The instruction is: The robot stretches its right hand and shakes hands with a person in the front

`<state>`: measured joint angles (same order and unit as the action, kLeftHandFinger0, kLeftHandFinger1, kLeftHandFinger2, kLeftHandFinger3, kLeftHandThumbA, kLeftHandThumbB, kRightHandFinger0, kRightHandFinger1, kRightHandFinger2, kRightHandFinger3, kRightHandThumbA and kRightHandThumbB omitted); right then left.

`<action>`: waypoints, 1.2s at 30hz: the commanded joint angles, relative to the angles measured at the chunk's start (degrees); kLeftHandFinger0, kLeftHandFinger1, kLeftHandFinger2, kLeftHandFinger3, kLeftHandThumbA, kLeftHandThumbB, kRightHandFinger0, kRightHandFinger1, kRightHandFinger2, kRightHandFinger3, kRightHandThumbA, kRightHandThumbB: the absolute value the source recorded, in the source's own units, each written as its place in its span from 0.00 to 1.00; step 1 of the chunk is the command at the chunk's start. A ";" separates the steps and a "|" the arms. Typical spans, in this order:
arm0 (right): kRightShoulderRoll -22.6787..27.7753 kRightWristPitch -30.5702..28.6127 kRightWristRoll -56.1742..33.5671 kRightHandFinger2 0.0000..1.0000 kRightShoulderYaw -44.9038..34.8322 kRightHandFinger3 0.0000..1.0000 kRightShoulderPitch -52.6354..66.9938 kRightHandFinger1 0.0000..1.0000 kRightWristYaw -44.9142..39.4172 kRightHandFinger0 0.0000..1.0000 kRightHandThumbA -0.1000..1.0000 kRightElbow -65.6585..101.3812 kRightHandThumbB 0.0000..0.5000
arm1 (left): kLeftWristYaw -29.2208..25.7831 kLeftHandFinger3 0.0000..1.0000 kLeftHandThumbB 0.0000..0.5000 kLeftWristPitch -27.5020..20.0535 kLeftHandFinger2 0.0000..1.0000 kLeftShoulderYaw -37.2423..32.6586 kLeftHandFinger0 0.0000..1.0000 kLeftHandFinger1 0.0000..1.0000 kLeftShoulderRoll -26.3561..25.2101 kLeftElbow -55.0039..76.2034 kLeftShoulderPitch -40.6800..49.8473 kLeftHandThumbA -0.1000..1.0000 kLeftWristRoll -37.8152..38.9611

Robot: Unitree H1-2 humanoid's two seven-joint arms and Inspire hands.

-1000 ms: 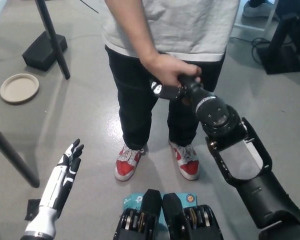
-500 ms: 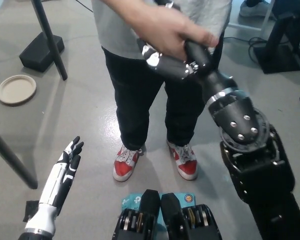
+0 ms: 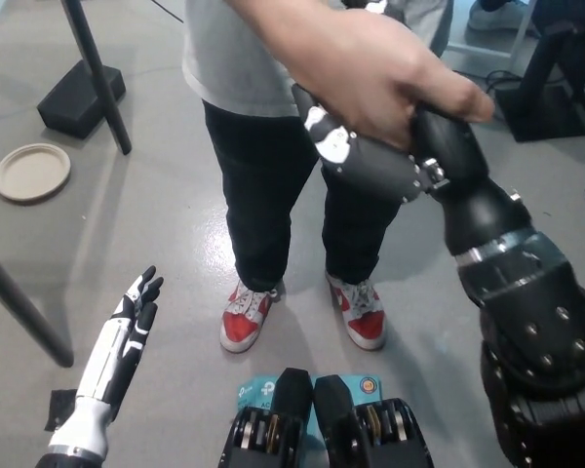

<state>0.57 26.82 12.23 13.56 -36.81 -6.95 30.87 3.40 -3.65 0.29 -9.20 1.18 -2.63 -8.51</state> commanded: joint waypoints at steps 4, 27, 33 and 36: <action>0.60 -1.19 -2.76 1.00 -4.18 1.00 -7.69 1.00 -1.32 1.00 0.50 -9.88 0.55 | 0.55 1.00 0.12 -0.35 1.00 -0.28 1.00 1.00 -1.26 2.27 -1.57 1.00 -0.06; 1.27 -16.50 -0.21 1.00 -6.02 1.00 -16.50 1.00 5.58 1.00 0.52 -64.65 0.55 | 0.68 1.00 0.12 0.02 1.00 -0.19 1.00 1.00 -1.13 2.14 -2.36 1.00 0.18; 2.04 -19.93 -0.46 1.00 -5.75 1.00 -15.23 1.00 4.50 1.00 0.67 -64.84 0.79 | 0.65 1.00 0.10 -0.43 1.00 -0.41 1.00 1.00 -0.84 1.69 -2.55 1.00 0.27; 3.14 -23.22 -1.66 1.00 -5.31 1.00 -12.18 1.00 1.66 1.00 0.74 -59.60 0.97 | 0.79 1.00 0.10 0.08 1.00 -0.27 1.00 1.00 -1.07 2.14 -2.66 1.00 0.34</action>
<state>2.14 10.11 11.60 8.27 -49.25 -4.20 -33.11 3.76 -3.38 0.19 -9.46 1.48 -4.51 -8.41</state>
